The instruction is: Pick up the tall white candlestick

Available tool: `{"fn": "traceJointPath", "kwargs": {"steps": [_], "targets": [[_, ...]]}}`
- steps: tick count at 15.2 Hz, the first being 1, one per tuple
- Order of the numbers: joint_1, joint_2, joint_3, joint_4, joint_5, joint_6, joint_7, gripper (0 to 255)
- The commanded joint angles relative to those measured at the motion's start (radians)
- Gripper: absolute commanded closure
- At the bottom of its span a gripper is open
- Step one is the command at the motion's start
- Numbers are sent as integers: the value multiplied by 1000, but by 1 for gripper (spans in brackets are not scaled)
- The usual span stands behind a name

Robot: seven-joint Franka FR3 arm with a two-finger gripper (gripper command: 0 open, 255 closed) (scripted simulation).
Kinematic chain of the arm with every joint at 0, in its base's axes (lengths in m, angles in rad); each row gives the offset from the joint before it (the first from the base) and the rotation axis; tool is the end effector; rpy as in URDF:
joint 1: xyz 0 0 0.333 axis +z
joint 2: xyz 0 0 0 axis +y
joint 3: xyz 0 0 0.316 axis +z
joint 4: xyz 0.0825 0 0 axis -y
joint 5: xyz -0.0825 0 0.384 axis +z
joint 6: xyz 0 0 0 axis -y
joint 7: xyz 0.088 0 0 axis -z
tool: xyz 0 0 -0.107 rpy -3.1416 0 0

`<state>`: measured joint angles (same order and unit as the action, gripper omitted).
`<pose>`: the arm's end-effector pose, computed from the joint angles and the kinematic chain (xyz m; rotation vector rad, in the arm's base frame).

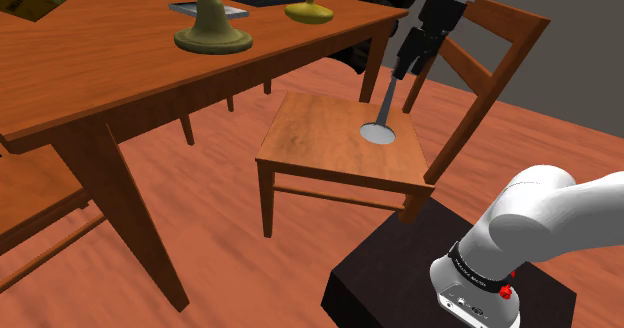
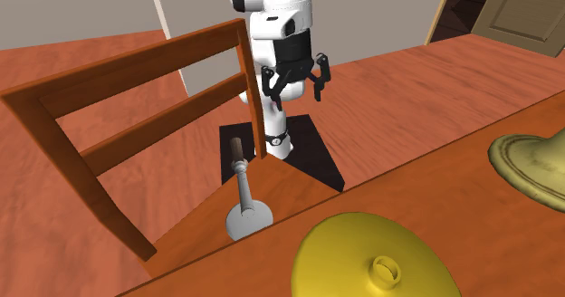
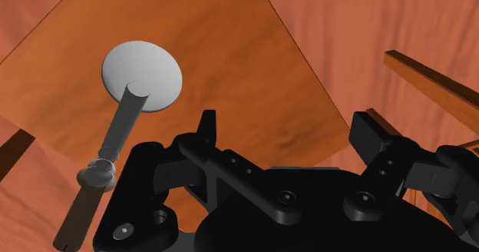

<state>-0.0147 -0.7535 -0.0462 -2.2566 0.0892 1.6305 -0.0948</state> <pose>0.3221 -0.0161 0.6336 -3.0226 -0.0676 -0.2048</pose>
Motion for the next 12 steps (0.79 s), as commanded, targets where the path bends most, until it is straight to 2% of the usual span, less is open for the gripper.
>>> {"fn": "traceJointPath", "kwargs": {"steps": [1, 12], "targets": [[0, 0, 0, 0, 0, 0, 0, 0], [-75, 232, -164, 105, -50, 171, -106, 0]]}}
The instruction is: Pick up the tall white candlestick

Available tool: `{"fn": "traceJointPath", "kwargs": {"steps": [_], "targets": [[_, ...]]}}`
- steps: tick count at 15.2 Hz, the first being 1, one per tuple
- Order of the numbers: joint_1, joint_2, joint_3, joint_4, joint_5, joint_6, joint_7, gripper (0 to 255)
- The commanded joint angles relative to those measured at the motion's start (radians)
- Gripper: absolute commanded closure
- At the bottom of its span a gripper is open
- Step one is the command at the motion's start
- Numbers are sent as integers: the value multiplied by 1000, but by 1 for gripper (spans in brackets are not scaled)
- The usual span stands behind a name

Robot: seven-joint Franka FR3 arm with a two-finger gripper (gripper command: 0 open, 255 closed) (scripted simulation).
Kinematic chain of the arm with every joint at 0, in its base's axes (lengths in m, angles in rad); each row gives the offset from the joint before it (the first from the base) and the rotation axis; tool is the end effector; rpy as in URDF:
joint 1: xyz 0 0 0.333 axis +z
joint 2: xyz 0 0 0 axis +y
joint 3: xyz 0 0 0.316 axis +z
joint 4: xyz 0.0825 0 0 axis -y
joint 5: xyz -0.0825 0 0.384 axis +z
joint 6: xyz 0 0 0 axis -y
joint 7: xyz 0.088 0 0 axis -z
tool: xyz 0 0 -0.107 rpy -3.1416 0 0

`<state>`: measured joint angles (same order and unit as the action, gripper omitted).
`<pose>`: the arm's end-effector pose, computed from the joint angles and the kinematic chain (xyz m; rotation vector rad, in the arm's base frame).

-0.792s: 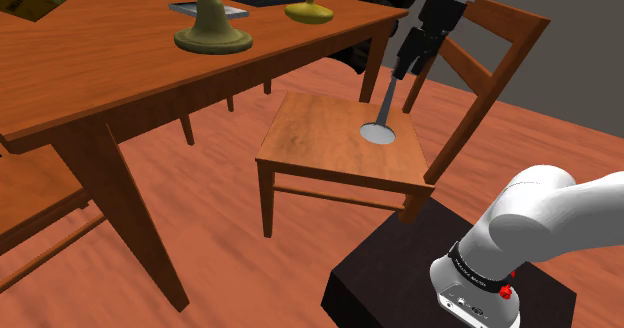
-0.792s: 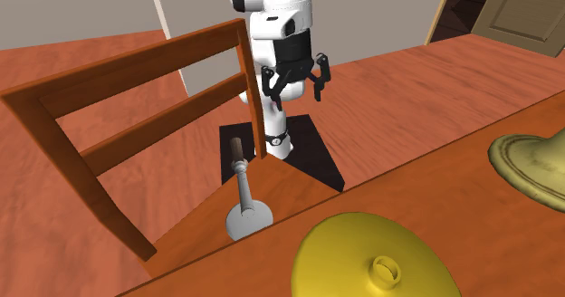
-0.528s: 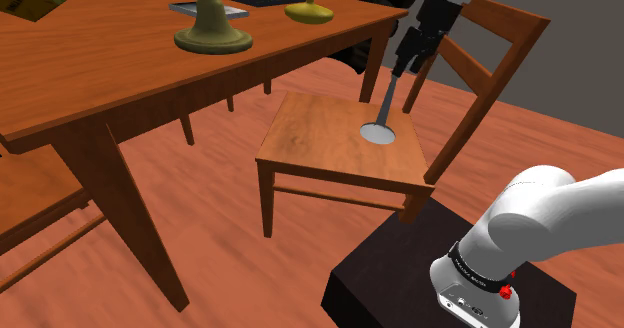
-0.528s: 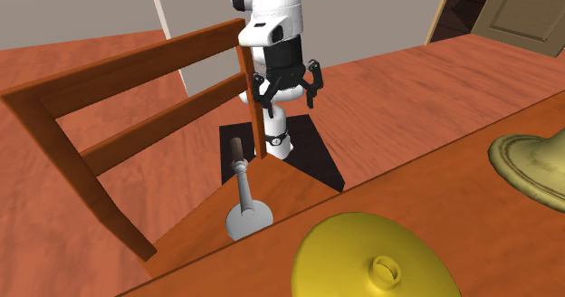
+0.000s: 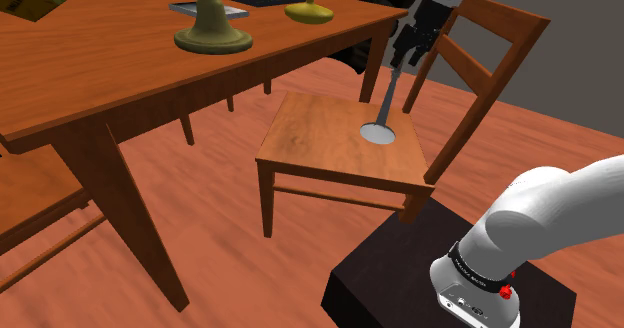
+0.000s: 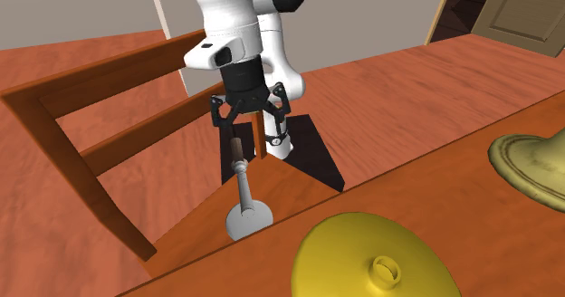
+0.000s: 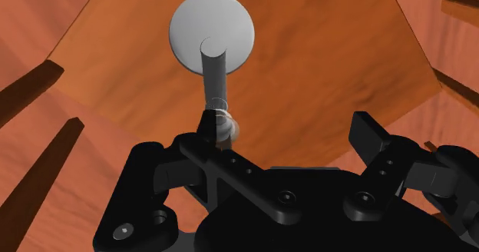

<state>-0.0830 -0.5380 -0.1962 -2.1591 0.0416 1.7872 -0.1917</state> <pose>0.3846 -0.1245 0.6143 -3.0237 0.1119 -0.2801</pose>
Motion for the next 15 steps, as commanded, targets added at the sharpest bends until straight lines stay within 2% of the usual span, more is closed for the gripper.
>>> {"fn": "traceJointPath", "kwargs": {"steps": [1, 3, 12, 13, 15], "targets": [[-11, 40, -29, 22, -2, 27, -19, 0], [-19, 79, -54, 48, 0, 47, -35, 0], [-23, 71, -59, -61, -1, 147, -46, 0], [-23, 71, -59, -60, -1, 146, -45, 255], [-23, 69, -58, -60, -2, 144, -45, 255]]}}
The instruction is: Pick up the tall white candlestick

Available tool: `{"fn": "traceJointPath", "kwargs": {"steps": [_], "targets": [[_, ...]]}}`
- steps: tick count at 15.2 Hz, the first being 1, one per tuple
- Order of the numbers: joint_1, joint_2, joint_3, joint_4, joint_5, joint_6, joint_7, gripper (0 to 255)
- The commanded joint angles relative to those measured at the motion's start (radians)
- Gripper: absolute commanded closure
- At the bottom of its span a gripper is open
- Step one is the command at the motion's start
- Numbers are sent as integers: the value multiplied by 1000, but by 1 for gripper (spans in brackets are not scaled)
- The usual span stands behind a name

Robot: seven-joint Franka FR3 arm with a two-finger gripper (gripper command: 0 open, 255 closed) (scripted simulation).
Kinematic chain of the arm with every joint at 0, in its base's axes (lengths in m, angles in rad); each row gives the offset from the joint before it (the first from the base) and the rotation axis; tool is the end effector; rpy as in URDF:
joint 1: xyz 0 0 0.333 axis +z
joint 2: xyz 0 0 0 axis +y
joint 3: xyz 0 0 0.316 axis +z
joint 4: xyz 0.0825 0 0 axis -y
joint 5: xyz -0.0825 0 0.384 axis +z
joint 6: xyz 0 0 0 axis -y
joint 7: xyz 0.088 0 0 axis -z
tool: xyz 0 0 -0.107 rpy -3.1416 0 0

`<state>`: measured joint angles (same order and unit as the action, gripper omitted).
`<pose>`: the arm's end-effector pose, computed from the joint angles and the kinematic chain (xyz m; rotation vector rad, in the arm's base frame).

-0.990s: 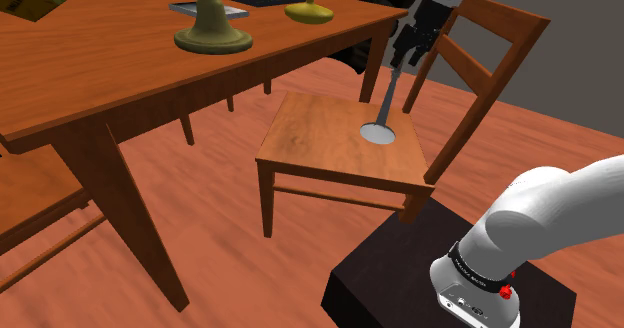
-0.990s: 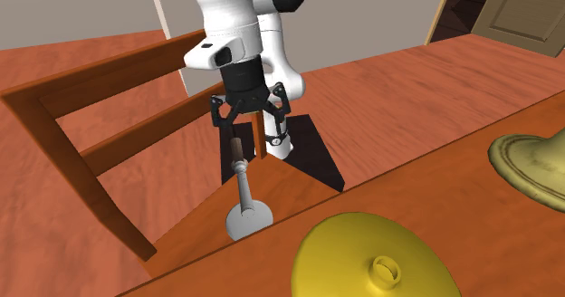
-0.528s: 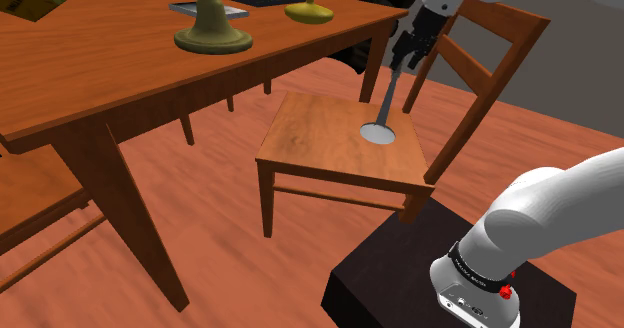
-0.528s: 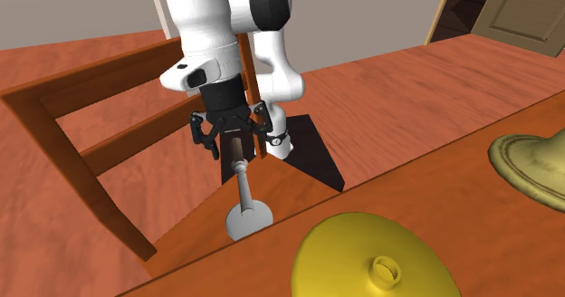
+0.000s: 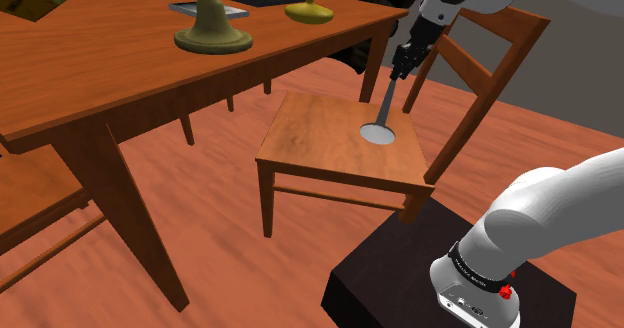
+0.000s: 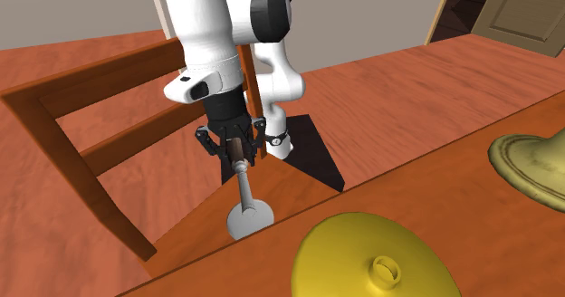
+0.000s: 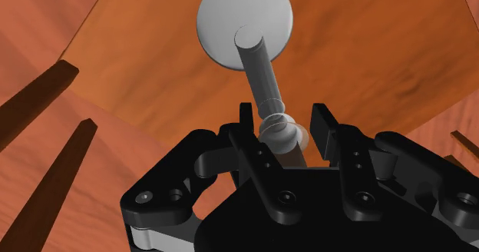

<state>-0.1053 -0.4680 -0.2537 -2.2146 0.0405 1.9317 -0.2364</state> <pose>0.4013 -0.1643 0.5706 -3.0223 0.1772 -0.3150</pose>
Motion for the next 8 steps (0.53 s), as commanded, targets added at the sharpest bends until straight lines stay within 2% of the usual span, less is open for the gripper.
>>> {"fn": "traceJointPath", "kwargs": {"steps": [1, 8], "targets": [[0, -1, 0, -5, 0, 0, 0, 255], [0, 2, 0, 8, 0, -11, 0, 255]]}}
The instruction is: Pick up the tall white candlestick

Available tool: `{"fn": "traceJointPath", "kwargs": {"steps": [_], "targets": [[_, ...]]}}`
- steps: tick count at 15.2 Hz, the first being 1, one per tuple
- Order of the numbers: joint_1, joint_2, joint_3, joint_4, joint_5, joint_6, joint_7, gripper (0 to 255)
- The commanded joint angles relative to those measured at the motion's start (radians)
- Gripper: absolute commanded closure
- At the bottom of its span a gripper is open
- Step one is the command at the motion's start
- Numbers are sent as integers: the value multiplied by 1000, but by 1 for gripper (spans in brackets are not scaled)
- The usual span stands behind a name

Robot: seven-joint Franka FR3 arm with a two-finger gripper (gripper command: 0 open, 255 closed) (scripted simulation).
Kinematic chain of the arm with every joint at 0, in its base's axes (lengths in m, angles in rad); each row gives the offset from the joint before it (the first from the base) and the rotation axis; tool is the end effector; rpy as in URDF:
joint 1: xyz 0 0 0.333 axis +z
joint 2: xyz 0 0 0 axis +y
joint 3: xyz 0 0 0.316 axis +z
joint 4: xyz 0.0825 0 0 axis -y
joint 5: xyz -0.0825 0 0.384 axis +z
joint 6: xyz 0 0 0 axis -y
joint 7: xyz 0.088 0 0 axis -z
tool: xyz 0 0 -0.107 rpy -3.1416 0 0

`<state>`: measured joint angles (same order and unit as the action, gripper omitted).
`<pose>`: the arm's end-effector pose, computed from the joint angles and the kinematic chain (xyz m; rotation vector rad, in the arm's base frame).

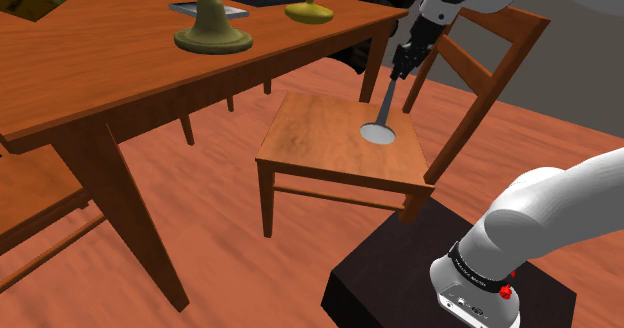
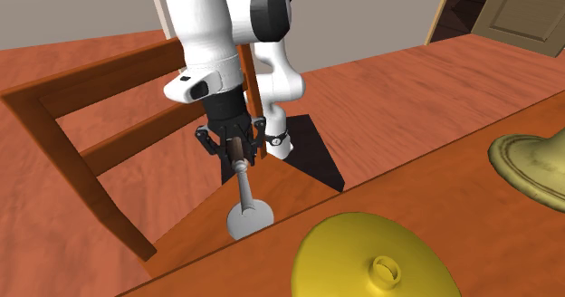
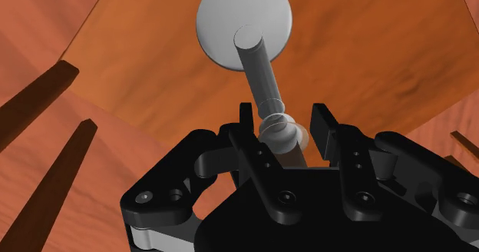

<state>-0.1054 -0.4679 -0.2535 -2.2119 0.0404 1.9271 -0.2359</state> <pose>0.4011 -0.1643 0.5714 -3.0221 0.1774 -0.3120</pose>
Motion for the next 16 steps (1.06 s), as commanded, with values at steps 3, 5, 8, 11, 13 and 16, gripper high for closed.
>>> {"fn": "traceJointPath", "kwargs": {"steps": [3, 5, 8, 11, 13, 16], "targets": [[1, 4, 1, 48, 0, -46, 4, 255], [2, 7, 3, 77, 1, -72, 7, 255], [4, 12, 4, 122, 2, -111, 11, 255], [6, 20, 5, 169, 3, -150, 14, 255], [7, 26, 5, 201, 4, -177, 17, 255], [8, 30, 5, 220, 5, -192, 18, 255]]}}
